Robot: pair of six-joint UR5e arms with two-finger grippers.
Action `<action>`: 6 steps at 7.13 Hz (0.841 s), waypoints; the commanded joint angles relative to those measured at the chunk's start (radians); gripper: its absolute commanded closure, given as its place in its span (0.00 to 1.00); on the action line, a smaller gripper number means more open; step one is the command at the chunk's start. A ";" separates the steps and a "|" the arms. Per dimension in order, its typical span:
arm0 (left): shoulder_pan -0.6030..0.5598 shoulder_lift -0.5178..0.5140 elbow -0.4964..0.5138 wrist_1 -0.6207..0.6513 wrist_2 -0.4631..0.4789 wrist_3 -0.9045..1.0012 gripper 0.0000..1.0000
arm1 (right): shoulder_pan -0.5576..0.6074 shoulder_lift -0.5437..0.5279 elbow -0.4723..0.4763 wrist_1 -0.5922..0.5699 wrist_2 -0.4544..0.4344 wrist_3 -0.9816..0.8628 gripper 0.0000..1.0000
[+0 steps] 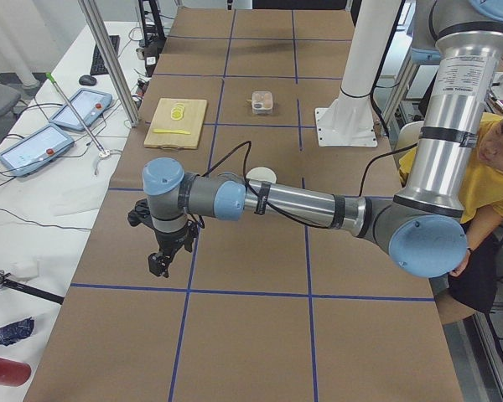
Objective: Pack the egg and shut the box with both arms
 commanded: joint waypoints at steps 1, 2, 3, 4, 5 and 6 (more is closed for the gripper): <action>0.000 0.016 -0.003 0.044 -0.068 -0.220 0.00 | 0.014 0.036 0.004 -0.093 -0.003 -0.059 0.00; 0.000 0.017 -0.008 0.030 -0.107 -0.301 0.00 | 0.014 0.036 0.004 -0.092 -0.001 -0.057 0.00; 0.000 0.017 0.005 0.026 -0.106 -0.309 0.00 | 0.014 0.040 0.001 -0.090 -0.005 -0.046 0.00; 0.002 0.017 0.003 0.024 -0.115 -0.308 0.00 | 0.012 0.043 -0.002 -0.089 -0.007 -0.045 0.00; 0.004 0.011 0.008 0.027 -0.104 -0.311 0.00 | 0.012 0.045 0.000 -0.087 -0.007 -0.045 0.00; 0.004 0.007 0.000 0.030 -0.098 -0.309 0.00 | 0.012 0.043 0.006 -0.087 -0.004 -0.045 0.00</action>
